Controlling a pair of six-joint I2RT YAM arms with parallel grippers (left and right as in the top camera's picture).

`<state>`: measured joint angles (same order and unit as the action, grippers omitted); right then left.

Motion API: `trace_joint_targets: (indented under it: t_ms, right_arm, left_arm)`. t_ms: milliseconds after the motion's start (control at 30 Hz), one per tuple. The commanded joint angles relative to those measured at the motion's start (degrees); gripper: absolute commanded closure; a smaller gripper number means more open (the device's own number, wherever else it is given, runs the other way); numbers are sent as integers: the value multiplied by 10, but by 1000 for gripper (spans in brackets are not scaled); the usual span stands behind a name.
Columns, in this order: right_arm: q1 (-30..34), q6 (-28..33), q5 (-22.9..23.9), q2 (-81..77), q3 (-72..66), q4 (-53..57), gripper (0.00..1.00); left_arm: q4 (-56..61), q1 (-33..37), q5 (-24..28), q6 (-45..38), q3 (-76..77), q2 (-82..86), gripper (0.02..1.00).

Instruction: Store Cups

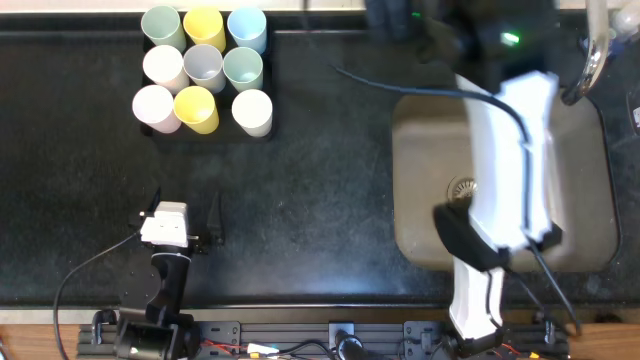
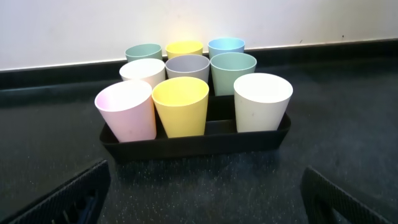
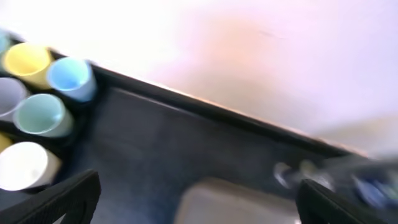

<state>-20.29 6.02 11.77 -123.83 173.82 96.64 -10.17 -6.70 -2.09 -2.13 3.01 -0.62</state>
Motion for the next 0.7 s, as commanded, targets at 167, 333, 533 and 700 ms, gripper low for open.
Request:
trace_joint_targets:
  t_ms: [167, 333, 533, 700]
  right_arm:
    - [38, -56, 49, 256, -452, -23, 5]
    - [62, -101, -80, 412, -778, -144, 3]
    - [78, -99, -147, 572, -1104, -521, 3]
    - [84, -56, -97, 693, -1301, -747, 3]
  left_arm:
    - [-3, 4, 5, -13, 0, 5, 18]
    - [-3, 4, 5, -13, 0, 5, 20]
    - [-3, 4, 5, -13, 0, 5, 18]
    - [-3, 4, 5, -13, 0, 5, 18]
